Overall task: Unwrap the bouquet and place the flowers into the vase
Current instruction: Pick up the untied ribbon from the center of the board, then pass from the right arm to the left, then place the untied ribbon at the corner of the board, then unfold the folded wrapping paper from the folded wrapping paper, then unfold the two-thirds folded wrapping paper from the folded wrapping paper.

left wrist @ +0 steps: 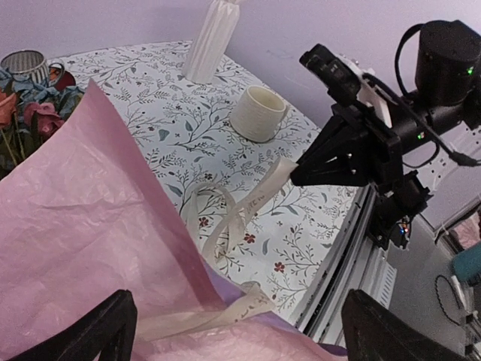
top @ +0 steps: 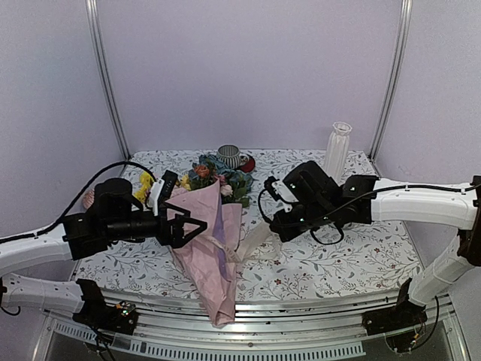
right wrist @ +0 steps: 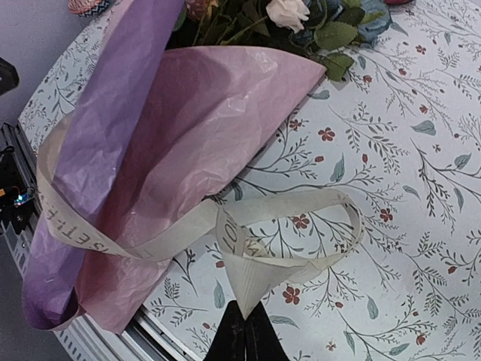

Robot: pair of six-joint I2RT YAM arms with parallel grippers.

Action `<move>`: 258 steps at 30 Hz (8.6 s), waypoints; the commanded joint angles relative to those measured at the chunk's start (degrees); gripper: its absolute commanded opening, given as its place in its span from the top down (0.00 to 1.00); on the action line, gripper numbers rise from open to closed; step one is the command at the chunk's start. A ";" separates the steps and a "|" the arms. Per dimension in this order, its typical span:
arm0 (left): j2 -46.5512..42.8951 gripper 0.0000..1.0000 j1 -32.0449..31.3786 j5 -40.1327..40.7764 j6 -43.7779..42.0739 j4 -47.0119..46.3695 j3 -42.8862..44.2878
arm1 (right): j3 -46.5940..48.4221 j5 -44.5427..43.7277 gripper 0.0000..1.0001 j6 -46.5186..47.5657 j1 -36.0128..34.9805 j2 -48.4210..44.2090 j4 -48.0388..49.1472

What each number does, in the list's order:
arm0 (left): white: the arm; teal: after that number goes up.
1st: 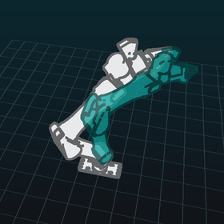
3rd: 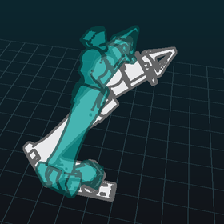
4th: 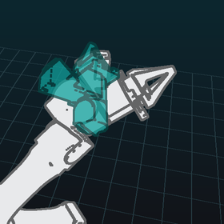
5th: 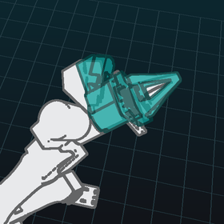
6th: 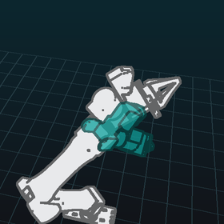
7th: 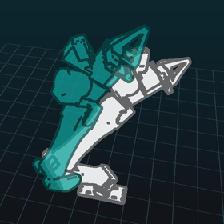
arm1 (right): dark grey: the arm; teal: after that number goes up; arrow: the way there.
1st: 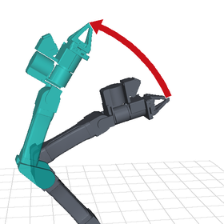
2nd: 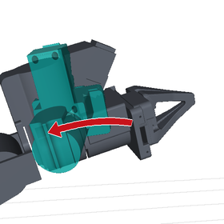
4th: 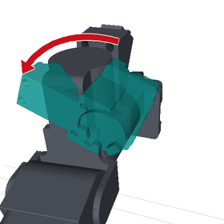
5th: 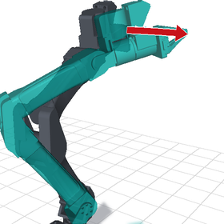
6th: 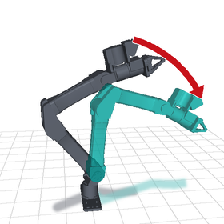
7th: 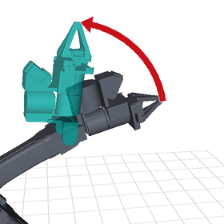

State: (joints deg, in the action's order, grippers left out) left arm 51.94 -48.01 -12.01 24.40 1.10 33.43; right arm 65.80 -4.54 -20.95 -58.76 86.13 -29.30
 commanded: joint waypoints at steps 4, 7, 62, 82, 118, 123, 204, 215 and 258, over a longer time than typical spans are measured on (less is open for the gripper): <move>4.92 0.03 -7.30 7.17 -4.31 -1.92 5.40 | 2.52 4.31 0.98 3.21 -0.26 -4.76 7.42; 6.17 0.02 -8.51 7.48 -5.14 -4.14 5.94 | 2.98 6.41 0.98 4.24 -0.29 -5.92 9.69; -10.00 1.00 16.53 54.59 8.35 46.87 23.29 | 1.70 -1.80 0.36 6.36 4.37 -2.41 25.47; -11.56 0.02 31.46 25.63 3.95 36.97 19.36 | -7.43 -3.90 0.37 8.12 7.78 7.21 38.66; 15.84 0.07 -6.57 18.46 16.69 21.62 20.61 | -11.67 10.10 0.42 13.44 -3.15 18.39 56.36; 19.27 0.15 -6.66 21.61 16.84 23.96 23.22 | -12.14 11.08 0.42 14.62 -4.80 18.13 57.77; -4.32 0.12 4.90 12.82 16.82 27.16 13.25 | -19.85 -15.09 0.45 17.58 -5.70 10.93 63.41; -14.15 0.18 15.83 11.00 21.15 26.71 -4.33 | -17.81 -5.42 0.44 11.44 -2.19 11.93 59.26; 11.65 0.16 24.75 -12.06 19.26 -18.34 -22.71 | 6.87 24.13 0.45 -28.99 10.08 41.07 49.32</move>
State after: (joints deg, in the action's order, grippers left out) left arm 60.90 -23.97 -21.82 44.75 -10.98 11.40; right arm 70.63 17.82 -48.51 -49.54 124.46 19.94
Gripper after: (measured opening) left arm 0.843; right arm 0.560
